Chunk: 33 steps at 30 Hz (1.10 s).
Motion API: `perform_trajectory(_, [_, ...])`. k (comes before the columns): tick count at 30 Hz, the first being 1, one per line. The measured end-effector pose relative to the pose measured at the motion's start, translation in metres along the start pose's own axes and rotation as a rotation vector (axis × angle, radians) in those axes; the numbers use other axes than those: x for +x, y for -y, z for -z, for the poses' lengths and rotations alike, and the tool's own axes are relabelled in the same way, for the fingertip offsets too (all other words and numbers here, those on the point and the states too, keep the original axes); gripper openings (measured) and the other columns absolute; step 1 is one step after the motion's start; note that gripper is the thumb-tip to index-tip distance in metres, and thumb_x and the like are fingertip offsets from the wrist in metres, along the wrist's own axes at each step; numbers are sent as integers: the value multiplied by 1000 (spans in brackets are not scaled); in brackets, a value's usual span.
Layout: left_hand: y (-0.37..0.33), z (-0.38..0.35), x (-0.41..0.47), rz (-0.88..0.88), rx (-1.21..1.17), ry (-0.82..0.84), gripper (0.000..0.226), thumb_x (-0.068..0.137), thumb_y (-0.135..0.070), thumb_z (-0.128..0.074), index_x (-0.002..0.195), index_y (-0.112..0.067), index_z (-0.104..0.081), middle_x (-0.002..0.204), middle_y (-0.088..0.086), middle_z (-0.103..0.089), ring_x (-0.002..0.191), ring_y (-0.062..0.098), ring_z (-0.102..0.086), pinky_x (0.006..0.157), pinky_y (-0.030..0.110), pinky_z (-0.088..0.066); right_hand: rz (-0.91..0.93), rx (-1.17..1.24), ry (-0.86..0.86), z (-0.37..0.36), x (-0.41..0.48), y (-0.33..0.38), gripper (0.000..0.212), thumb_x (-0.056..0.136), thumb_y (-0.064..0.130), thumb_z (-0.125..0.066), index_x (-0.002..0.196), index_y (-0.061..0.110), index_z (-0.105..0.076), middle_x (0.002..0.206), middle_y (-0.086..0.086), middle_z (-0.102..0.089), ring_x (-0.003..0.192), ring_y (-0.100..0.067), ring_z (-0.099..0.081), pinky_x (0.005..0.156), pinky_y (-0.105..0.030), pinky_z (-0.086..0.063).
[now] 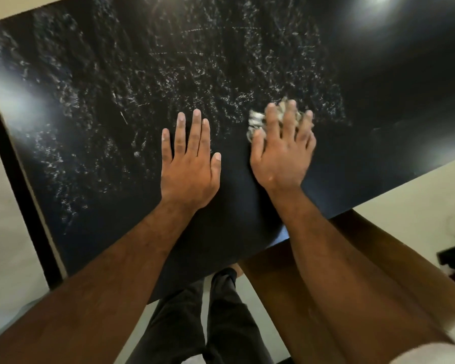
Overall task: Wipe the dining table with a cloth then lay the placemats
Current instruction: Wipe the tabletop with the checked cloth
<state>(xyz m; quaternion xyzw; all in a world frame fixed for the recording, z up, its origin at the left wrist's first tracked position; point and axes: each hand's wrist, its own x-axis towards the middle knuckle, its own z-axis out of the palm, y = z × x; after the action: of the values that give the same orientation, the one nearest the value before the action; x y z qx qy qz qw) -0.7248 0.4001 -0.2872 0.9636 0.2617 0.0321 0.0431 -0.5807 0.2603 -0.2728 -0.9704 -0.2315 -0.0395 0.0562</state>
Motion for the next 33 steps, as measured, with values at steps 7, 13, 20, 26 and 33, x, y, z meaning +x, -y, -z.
perform_trajectory(7, [-3,-6,14,-39,-9,-24,75,115,-46,-27,178,-10,-10,188,8,4,174,33,4,136,66,-12,218,79,84,4,-46,-1,65,115,56,-39,175,31,-36,186,-7,-21,172,-40,-14,129,-59,-30])
perform_trajectory(13, [-4,-7,18,-24,-30,10,76,115,-49,-24,178,-10,-10,188,7,7,174,33,7,136,68,-12,-102,-28,48,11,-32,-58,67,114,58,-35,176,34,-31,187,-6,-20,172,-40,-16,128,-60,-33])
perform_trajectory(20, [-5,-7,19,-52,-24,20,76,115,-49,-23,178,-9,-10,188,8,7,173,34,7,137,67,-10,-60,4,-6,-7,38,-23,65,114,55,-37,173,29,-42,183,-10,-30,168,-46,-25,126,-63,-33])
perform_trajectory(26, [-33,-5,47,-198,-23,-25,75,115,-44,-26,178,-7,-8,188,11,4,173,36,5,137,66,-11,113,88,51,1,-9,-24,65,114,55,-39,174,29,-39,186,-7,-23,172,-40,-14,129,-60,-31])
perform_trajectory(33, [-39,-9,53,-242,-25,-20,74,115,-45,-24,178,-7,-9,188,10,3,174,35,5,137,65,-10,-357,-41,27,14,-17,-102,67,115,58,-32,177,31,-29,186,-8,-19,172,-43,-15,130,-60,-30])
